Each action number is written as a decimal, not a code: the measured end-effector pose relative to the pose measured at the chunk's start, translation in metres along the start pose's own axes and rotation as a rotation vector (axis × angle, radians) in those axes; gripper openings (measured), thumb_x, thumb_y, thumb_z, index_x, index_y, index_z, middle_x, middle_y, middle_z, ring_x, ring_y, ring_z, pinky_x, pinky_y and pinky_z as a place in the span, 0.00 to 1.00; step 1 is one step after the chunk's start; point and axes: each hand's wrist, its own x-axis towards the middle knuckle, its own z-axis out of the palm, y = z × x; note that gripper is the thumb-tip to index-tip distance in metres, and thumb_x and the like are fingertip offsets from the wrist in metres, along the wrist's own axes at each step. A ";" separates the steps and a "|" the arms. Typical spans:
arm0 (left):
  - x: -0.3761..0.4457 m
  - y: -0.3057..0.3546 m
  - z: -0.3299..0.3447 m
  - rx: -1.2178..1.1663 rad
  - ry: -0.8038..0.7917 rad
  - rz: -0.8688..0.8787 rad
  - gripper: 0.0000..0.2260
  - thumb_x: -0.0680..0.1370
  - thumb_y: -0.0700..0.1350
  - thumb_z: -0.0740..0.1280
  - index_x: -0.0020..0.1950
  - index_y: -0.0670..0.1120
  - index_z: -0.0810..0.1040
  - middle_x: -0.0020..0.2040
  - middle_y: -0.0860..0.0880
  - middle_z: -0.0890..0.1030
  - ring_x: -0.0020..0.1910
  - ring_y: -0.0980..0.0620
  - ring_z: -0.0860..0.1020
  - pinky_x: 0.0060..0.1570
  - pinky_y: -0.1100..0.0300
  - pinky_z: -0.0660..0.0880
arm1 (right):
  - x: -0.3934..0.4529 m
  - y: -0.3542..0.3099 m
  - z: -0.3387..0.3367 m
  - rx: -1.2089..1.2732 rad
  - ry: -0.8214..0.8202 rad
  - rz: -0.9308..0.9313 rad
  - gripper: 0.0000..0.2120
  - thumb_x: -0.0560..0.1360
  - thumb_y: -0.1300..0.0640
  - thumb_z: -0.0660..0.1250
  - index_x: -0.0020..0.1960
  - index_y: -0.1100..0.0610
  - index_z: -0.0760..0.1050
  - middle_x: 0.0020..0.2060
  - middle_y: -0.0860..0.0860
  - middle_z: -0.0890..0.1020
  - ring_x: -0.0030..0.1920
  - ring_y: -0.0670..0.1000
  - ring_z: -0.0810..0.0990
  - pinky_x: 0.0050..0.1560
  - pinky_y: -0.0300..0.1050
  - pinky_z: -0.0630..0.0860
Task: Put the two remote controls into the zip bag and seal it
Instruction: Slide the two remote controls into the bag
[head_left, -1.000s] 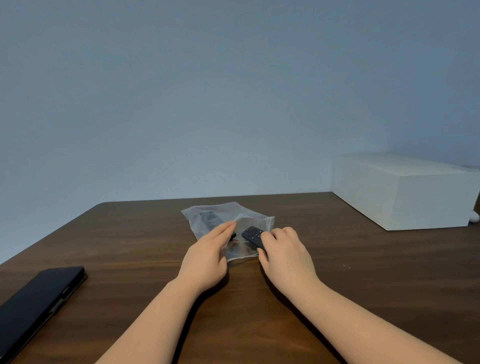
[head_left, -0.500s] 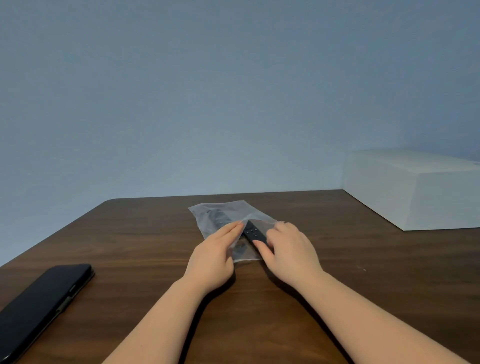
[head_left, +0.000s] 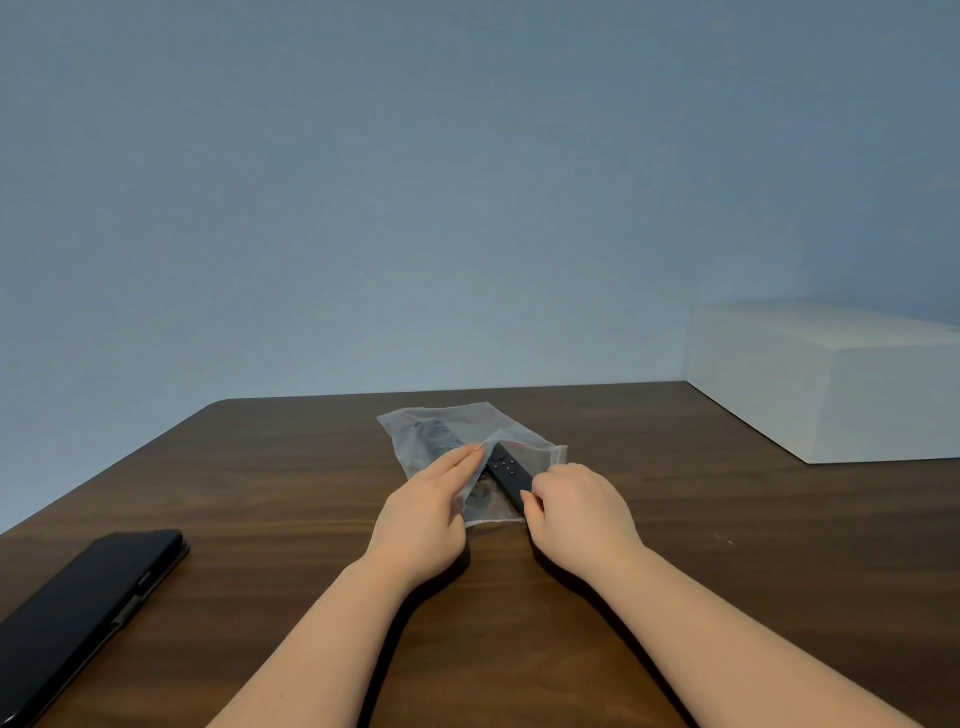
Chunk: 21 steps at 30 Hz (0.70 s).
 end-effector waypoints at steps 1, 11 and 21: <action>0.000 0.000 0.000 -0.001 -0.002 -0.001 0.28 0.75 0.35 0.57 0.71 0.55 0.60 0.72 0.59 0.64 0.68 0.57 0.67 0.61 0.62 0.69 | 0.000 0.000 0.000 -0.001 -0.007 0.005 0.16 0.79 0.49 0.55 0.51 0.56 0.79 0.46 0.52 0.82 0.47 0.52 0.79 0.49 0.49 0.79; 0.000 0.001 -0.001 0.002 0.001 0.001 0.27 0.75 0.36 0.57 0.71 0.57 0.59 0.72 0.59 0.64 0.68 0.56 0.67 0.60 0.63 0.69 | 0.009 -0.002 0.013 0.007 -0.050 0.024 0.15 0.80 0.51 0.55 0.52 0.56 0.79 0.46 0.54 0.83 0.45 0.54 0.81 0.46 0.50 0.81; 0.001 0.001 0.001 0.035 -0.011 0.025 0.28 0.74 0.33 0.56 0.70 0.57 0.61 0.72 0.61 0.65 0.68 0.56 0.66 0.59 0.62 0.69 | 0.028 0.003 0.033 0.020 -0.296 0.041 0.19 0.80 0.55 0.50 0.70 0.55 0.64 0.66 0.52 0.74 0.65 0.57 0.66 0.60 0.55 0.70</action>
